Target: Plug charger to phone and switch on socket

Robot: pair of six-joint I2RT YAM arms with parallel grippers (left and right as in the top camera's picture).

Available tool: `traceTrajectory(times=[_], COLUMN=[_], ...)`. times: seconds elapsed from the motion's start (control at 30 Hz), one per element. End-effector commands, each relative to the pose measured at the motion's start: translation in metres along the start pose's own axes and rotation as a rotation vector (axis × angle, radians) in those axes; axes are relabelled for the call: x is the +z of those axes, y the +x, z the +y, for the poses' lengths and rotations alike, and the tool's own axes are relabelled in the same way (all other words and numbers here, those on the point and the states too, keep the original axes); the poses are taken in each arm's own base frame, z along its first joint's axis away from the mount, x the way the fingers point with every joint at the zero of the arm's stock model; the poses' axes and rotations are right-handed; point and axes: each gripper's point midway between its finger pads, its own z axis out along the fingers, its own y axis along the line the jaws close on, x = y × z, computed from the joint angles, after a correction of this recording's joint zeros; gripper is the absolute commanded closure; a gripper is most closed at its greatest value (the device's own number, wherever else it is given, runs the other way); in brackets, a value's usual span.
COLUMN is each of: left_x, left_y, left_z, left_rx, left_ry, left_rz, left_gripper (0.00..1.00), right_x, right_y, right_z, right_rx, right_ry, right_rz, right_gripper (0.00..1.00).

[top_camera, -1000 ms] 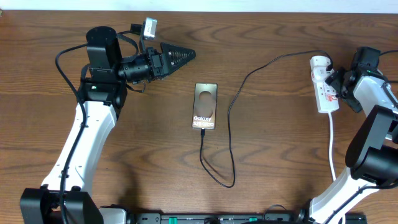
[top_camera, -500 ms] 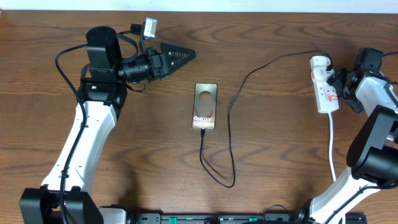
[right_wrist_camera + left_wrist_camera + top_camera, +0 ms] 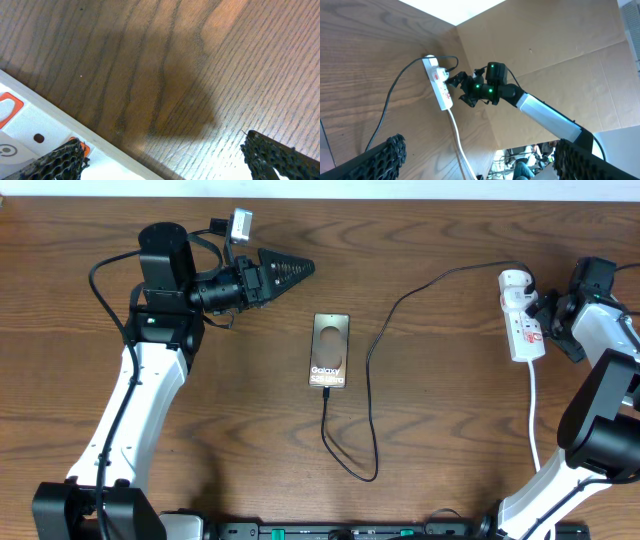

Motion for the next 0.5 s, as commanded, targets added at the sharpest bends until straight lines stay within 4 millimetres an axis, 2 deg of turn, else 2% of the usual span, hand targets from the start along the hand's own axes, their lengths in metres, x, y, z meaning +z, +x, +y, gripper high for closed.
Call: traceTrajectory(times=[0.0, 0.47], left_x=[-0.0033, -0.0033], left_y=[-0.0029, -0.0029], left_z=[-0.0093, -0.0093], left_rx=[0.034, 0.034], left_ry=[0.008, 0.008], left_rz=[-0.01, -0.01], left_gripper=[0.05, 0.05], right_x=[0.0088, 0.0095], right_y=[0.0069, 0.0076], right_z=[-0.0042, -0.0034], right_rx=[0.013, 0.021], right_ry=[0.018, 0.012], right_rz=[0.019, 0.021], right_gripper=[0.01, 0.01])
